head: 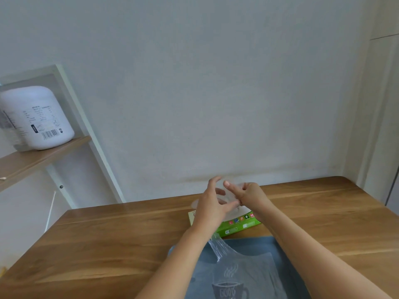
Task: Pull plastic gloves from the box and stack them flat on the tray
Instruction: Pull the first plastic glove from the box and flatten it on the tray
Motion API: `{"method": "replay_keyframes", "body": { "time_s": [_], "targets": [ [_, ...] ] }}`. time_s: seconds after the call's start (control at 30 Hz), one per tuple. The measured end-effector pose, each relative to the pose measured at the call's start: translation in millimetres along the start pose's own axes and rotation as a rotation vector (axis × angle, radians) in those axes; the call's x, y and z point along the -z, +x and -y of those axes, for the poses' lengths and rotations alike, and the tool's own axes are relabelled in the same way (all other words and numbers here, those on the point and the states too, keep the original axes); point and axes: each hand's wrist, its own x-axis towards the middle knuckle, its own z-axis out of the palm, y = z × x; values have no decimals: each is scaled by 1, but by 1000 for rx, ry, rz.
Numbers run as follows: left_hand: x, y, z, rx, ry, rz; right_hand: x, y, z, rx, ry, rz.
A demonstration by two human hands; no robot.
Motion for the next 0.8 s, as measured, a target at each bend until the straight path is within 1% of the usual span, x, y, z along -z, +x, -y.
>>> {"method": "replay_keyframes", "body": {
  "time_s": [0.1, 0.17, 0.27, 0.37, 0.43, 0.47, 0.53, 0.6, 0.67, 0.73, 0.8],
  "targets": [
    [-3, 5, -1, -70, -50, -28, 1, -3, 3, 18, -62, -25],
    [-3, 4, 3, -85, -165, -84, 3, -4, 5, 33, -75, -46],
    [-2, 4, 8, -63, -320, -131, 6, -4, 6, 36, -15, -38],
    [0, 4, 14, -84, -354, -159, 8, -1, 4, 16, 23, -56],
    [3, 4, 19, -145, -266, -134, 10, 1, 3, -11, 104, -149],
    [6, 4, 22, -185, -193, -95, 13, 2, 2, -23, 140, -209],
    [10, 3, 31, -248, 17, 34, 19, 2, 1, -32, 181, -321],
    [13, 2, 42, -278, 239, 173, 25, 3, -2, -14, 137, -362],
    [15, 1, 49, -255, 343, 248, 26, -1, -1, -2, -2, -284],
    [14, 1, 50, -216, 371, 275, 24, -7, -1, 5, -164, -112],
    [13, 2, 44, -150, 352, 296, 25, -12, 1, 11, -287, 49]
  ]
}}
